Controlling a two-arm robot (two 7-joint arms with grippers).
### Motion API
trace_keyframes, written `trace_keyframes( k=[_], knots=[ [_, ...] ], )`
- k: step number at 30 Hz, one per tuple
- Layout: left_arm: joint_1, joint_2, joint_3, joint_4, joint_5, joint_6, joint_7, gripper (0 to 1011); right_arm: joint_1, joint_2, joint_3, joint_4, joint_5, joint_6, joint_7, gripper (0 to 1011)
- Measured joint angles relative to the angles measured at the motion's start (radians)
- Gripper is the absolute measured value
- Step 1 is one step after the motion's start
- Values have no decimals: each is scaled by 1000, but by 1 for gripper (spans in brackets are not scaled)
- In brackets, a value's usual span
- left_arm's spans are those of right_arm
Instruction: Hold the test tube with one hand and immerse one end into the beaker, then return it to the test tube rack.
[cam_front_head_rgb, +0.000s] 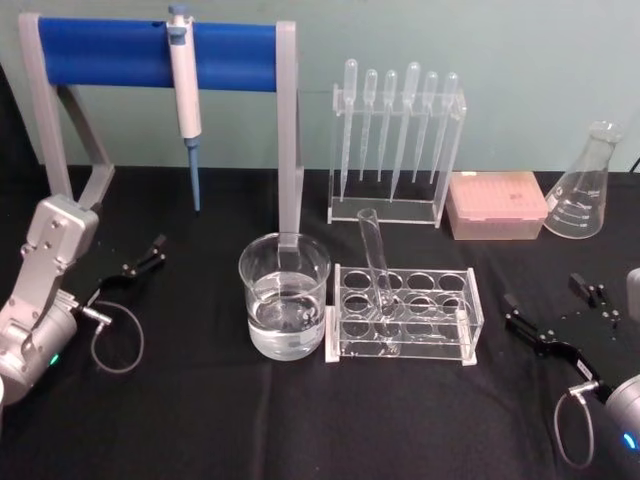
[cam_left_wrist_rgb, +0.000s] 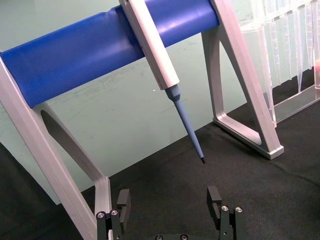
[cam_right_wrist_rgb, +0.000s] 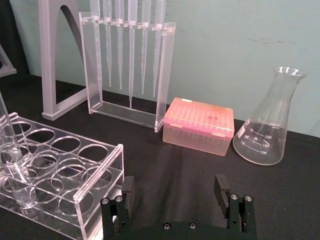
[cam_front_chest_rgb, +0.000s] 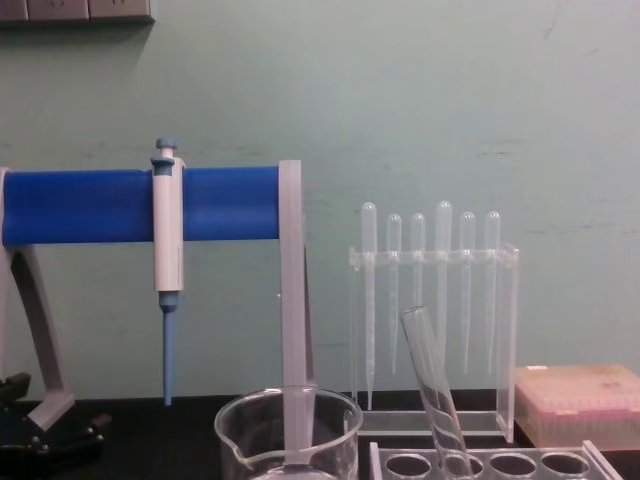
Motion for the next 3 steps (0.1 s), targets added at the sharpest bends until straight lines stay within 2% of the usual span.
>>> trace_keyframes(
  k=[3],
  knots=[
    [0,0,0,0,0,0,0,1000,-1,1,1,-3,1,1,0,1004]
  ],
)
